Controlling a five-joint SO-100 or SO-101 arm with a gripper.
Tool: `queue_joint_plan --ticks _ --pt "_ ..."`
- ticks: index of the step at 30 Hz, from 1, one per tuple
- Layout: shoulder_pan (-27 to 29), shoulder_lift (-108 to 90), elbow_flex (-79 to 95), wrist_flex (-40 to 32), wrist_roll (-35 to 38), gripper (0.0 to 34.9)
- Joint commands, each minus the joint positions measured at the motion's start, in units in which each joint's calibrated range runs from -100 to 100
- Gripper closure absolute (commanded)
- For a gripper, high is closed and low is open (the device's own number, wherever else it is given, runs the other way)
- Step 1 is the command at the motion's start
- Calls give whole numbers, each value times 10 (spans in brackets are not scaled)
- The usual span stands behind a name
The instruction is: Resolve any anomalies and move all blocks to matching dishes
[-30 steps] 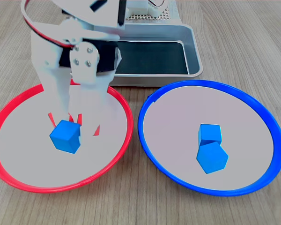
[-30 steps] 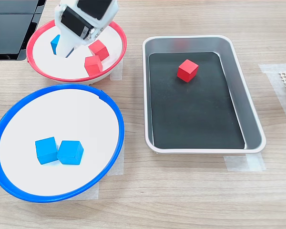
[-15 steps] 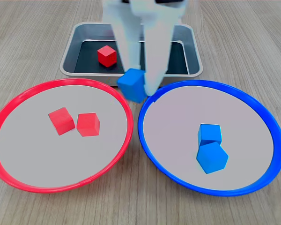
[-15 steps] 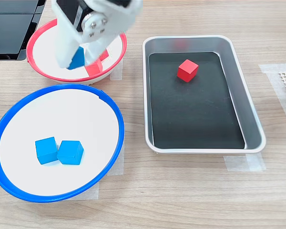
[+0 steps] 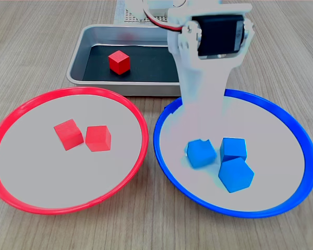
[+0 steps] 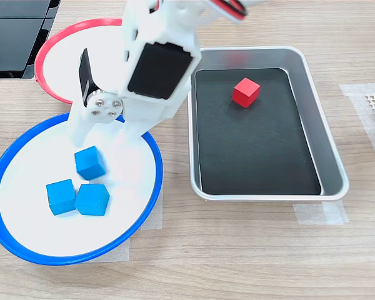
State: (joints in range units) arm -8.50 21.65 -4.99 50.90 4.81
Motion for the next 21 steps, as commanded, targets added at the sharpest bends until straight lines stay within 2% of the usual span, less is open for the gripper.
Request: queue_joint_plan --ticks 1,6,11,16,21 --pt "-11 -3 -26 1 -5 169" --pt "-12 -34 -27 39 -10 177" --pt "22 -133 11 163 9 204" --pt "115 -249 131 234 78 163" --pt "211 -334 280 209 155 148"
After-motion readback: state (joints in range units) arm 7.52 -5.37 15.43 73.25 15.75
